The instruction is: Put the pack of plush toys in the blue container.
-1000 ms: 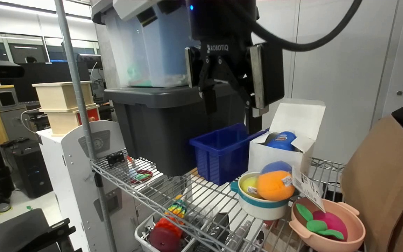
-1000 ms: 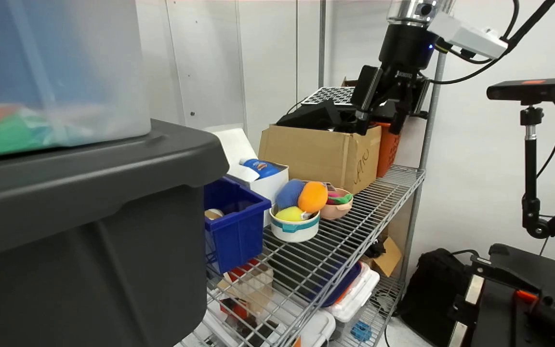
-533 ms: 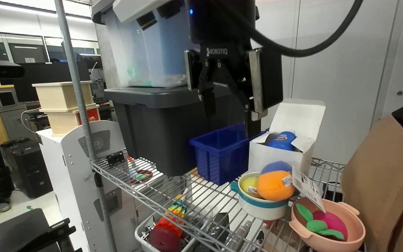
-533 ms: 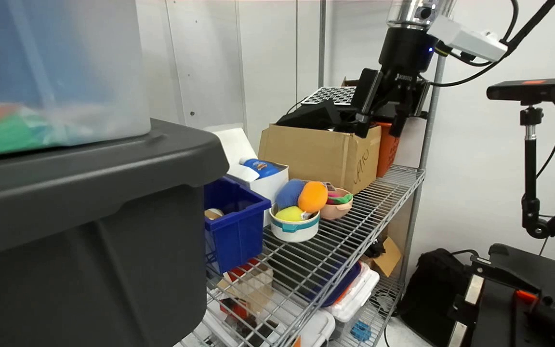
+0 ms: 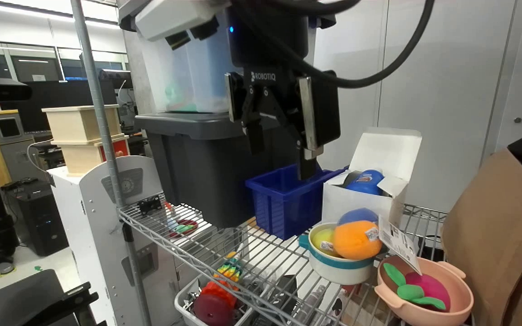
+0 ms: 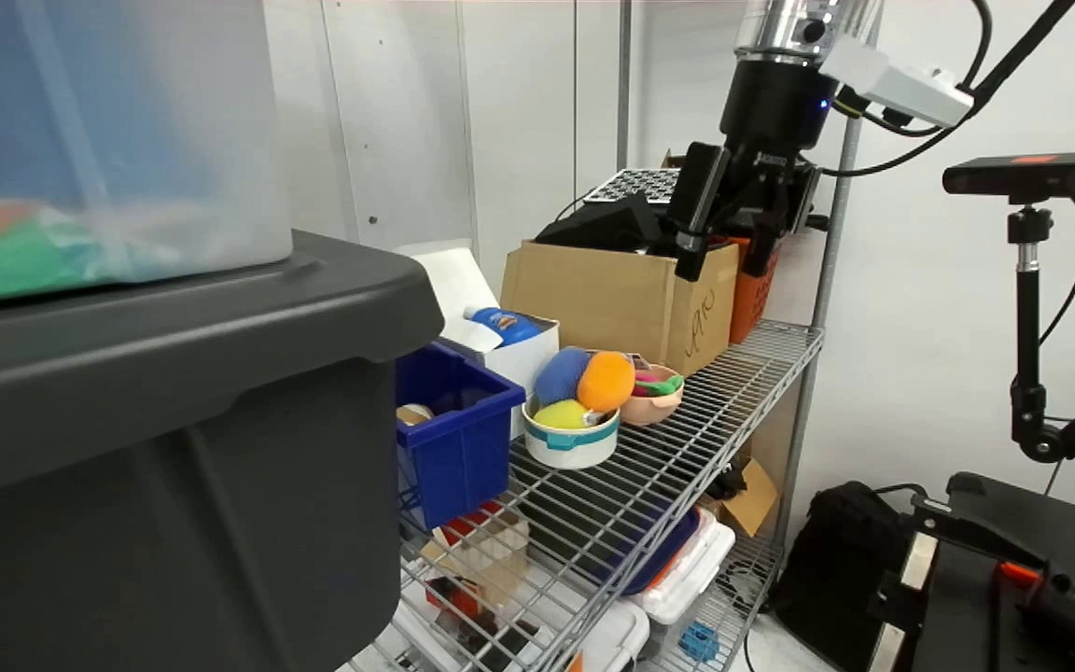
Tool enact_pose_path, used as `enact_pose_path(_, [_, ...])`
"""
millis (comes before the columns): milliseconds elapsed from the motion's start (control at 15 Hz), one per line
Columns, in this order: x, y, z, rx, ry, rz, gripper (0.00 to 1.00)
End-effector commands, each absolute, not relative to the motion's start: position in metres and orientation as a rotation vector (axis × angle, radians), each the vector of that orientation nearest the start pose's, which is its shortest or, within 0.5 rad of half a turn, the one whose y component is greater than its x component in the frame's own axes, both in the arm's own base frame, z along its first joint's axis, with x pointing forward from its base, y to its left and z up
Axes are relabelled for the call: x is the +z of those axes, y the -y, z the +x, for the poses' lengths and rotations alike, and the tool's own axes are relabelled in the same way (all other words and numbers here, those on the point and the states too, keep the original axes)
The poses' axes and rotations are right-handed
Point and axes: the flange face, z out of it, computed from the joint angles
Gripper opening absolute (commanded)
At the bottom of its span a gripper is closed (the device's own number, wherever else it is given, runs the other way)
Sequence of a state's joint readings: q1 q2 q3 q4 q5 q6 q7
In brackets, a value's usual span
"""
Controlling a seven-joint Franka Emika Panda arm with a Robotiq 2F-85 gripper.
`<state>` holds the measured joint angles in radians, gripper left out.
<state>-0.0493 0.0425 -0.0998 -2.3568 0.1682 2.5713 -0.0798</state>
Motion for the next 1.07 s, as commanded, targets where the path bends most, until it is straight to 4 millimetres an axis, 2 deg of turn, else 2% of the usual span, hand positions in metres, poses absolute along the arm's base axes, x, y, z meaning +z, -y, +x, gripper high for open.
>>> enact_pose_path(0, [0.325, 0.059, 0.54, -0.318, -0.252, -3.024, 1.0])
enact_pose_path(400, [0.297, 0.039, 0.599, -0.389, -0.179, -3.042, 1.0])
enact_pose_path(733, [0.268, 0.044, 0.648, -0.429, -0.172, -3.068, 1.0])
enact_pose_path(1000, [0.253, 0.065, 0.675, -0.447, -0.193, -3.087, 1.0])
